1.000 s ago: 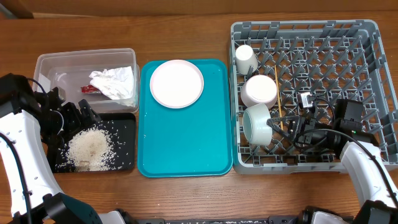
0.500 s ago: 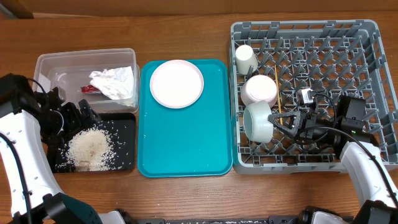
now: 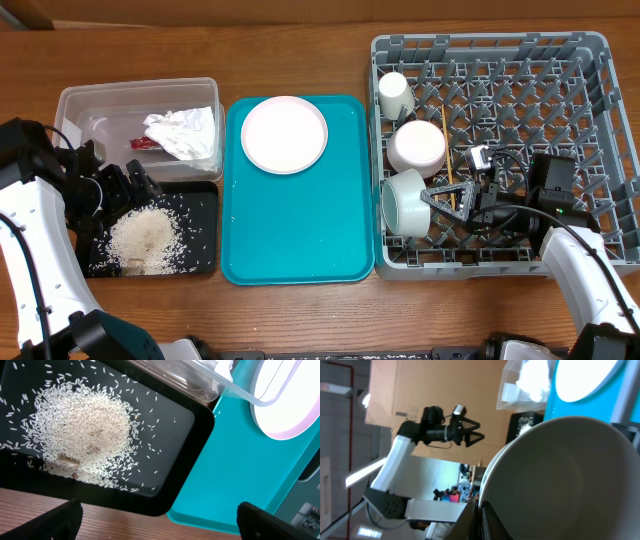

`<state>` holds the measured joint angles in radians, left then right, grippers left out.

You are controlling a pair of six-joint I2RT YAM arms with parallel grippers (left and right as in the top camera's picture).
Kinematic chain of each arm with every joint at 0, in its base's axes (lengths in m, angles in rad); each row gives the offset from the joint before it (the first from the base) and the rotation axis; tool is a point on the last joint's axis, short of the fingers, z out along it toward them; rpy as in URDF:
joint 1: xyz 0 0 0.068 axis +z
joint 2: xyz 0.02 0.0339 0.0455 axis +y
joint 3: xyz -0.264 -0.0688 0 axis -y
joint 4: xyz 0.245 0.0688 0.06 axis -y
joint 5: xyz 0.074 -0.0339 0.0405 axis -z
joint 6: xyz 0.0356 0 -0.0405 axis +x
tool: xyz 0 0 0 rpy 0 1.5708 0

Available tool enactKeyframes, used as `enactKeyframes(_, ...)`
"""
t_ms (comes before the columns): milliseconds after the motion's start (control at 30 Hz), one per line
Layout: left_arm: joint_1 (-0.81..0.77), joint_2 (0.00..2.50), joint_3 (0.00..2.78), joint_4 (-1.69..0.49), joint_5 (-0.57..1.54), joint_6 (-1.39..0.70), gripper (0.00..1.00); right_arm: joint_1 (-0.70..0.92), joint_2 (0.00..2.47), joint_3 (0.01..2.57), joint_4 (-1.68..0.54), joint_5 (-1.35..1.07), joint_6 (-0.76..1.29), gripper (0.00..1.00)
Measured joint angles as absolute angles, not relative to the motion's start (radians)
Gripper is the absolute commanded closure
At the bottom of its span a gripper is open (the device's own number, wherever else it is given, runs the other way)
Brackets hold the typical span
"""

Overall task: Sort waste into correct bins and load items into the dishwasher
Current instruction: 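Lower the bowl into the rack beside the pink plate and release it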

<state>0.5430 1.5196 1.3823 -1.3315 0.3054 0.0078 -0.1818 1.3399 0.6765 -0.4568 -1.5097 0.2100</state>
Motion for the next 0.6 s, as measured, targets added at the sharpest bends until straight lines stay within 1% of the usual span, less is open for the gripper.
enactKeyframes(333,0.543,1.52,1.382,-1.332,0.305,0.007,0.0,-0.182,1.34,0.677,-0.524,-1.404,0.208,0.96)
enactKeyframes(400,0.543,1.52,1.382,-1.332,0.305,0.007,0.0,-0.184,1.34,0.677,-0.521,-1.395,0.209,0.87)
enactKeyframes(433,0.543,1.52,1.382,-1.332,0.305,0.007,0.0,-0.186,1.34,0.677,-0.519,-1.389,0.208,0.86)
enactKeyframes(600,0.543,1.52,1.382,-1.332,0.305,0.007,0.0,-0.218,1.34,0.676,-0.522,-1.349,0.209,0.83)
